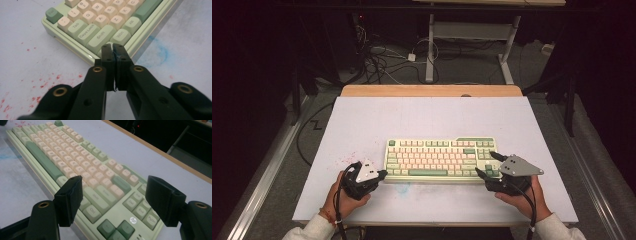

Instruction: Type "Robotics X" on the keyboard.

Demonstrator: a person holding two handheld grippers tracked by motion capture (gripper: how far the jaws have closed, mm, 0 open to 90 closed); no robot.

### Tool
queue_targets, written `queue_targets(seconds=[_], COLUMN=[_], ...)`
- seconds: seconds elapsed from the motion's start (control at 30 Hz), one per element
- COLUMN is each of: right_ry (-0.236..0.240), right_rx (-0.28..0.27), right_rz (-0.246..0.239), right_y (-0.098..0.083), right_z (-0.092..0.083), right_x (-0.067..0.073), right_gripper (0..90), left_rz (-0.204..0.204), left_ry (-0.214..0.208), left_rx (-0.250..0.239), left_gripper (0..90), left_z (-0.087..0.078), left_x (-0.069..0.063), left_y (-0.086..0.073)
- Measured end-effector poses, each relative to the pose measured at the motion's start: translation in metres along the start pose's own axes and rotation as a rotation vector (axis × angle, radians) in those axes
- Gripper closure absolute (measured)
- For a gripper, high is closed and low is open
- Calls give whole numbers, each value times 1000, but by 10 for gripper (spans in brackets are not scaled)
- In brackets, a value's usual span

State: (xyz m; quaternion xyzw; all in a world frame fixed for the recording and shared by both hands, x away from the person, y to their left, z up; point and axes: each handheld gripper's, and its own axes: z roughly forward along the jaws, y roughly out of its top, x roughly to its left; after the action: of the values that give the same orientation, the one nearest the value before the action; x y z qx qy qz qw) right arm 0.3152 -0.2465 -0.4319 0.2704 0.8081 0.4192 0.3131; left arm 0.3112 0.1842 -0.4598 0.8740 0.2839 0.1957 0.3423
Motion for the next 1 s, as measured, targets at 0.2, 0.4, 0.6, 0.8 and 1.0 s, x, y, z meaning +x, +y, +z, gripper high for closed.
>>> queue_targets(seconds=[0.2,0.4,0.6,0.8,1.0], right_ry=[-20,-32,-28,-14,-6], right_rx=[11,10,24,44,47], right_rz=[11,28,29,17,9], right_y=[-10,-17,-21,-22,-22], right_z=[-7,-11,-12,-8,-7], right_x=[-1,1,4,8,10], right_gripper=[294,277,273,272,272], left_rz=[-2,10,25,21,33], left_ry=[-15,-35,-37,-75,-110], left_rx=[-11,-23,-12,9,23], left_gripper=[878,877,876,876,868], left_z=[0,4,13,28,45], left_x=[0,-3,-4,-3,-5], left_y=[6,21,37,47,62])
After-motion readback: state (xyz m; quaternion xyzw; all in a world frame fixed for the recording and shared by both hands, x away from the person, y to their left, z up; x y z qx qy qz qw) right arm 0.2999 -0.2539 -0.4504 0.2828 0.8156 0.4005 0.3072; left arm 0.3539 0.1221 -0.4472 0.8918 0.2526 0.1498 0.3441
